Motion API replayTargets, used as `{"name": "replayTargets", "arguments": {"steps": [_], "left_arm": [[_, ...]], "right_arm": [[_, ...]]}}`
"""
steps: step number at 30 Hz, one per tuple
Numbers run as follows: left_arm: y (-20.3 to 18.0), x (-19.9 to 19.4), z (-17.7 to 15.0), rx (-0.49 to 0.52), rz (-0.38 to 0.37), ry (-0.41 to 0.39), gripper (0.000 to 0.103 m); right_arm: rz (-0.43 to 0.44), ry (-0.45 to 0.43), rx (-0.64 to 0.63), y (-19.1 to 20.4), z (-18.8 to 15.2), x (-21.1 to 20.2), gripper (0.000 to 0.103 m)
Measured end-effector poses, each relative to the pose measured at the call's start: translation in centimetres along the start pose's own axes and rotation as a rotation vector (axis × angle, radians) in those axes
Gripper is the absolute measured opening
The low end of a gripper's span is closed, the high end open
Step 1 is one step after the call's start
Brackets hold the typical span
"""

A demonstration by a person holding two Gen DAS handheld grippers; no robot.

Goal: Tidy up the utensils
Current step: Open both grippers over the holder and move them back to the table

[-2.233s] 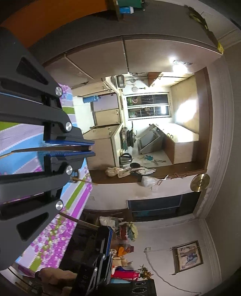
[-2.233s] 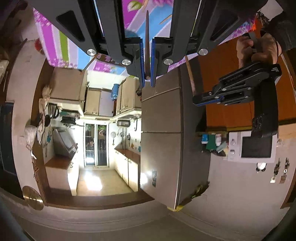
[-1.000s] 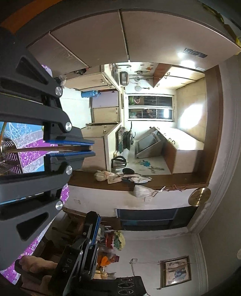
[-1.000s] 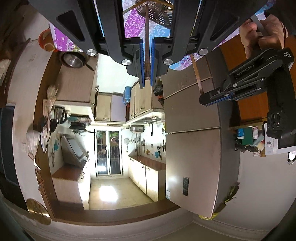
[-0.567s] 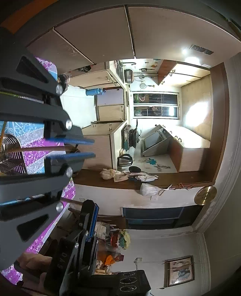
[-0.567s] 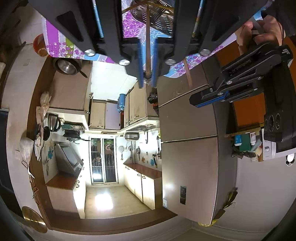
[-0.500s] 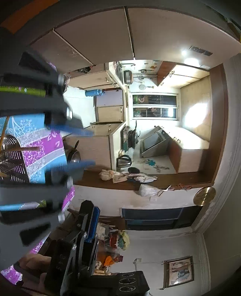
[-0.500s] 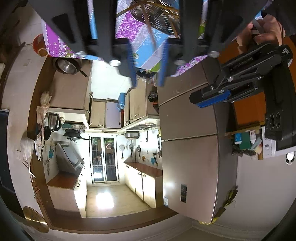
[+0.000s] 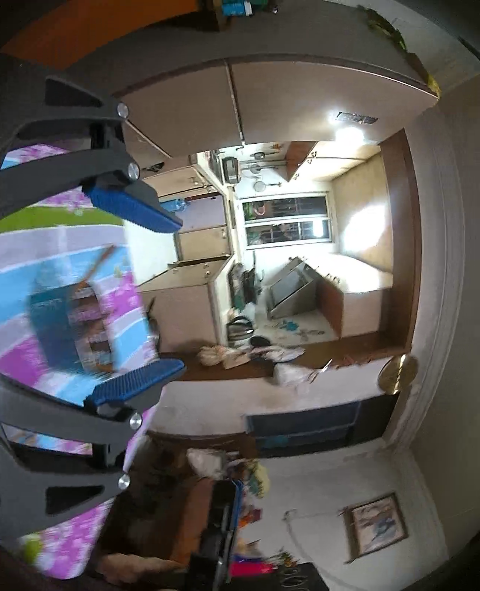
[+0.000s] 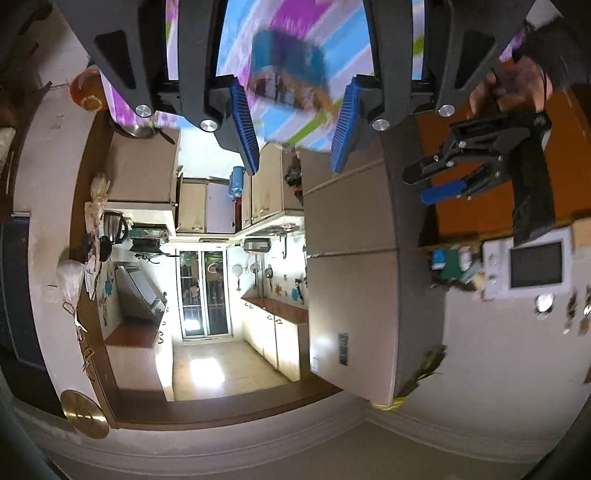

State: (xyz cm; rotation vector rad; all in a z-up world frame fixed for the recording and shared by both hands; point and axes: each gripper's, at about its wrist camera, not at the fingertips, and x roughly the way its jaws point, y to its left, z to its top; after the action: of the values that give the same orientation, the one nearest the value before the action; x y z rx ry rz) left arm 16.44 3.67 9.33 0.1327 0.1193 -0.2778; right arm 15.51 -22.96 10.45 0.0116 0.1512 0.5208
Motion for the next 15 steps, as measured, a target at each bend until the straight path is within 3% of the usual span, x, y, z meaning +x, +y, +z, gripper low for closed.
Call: {"name": "replayTargets", "arguments": {"steps": [4, 7, 11, 15], "left_arm": [[-2.1, -5.6, -5.9, 0.014, -0.018, 0.072, 0.071], [-2.7, -8.0, -10.0, -0.018, -0.023, 0.126, 0.071], [-2.7, -10.7, -16.6, -0.077, 0.039, 0.209, 0.071], [-1.1, -12.0, -21.2, -0.146, 0.092, 0.281, 0.071]], "right_arm": [[-0.034, 0.043, 0.005, 3.2, -8.6, -6.6, 0.042], [-0.043, 0.128, 0.022, 5.9, -15.8, -9.4, 0.039], [-0.031, 0.243, 0.081, 9.0, -23.4, -10.9, 0.026], [-0.026, 0.285, 0.076, 11.8, -27.5, -11.1, 0.021]]}}
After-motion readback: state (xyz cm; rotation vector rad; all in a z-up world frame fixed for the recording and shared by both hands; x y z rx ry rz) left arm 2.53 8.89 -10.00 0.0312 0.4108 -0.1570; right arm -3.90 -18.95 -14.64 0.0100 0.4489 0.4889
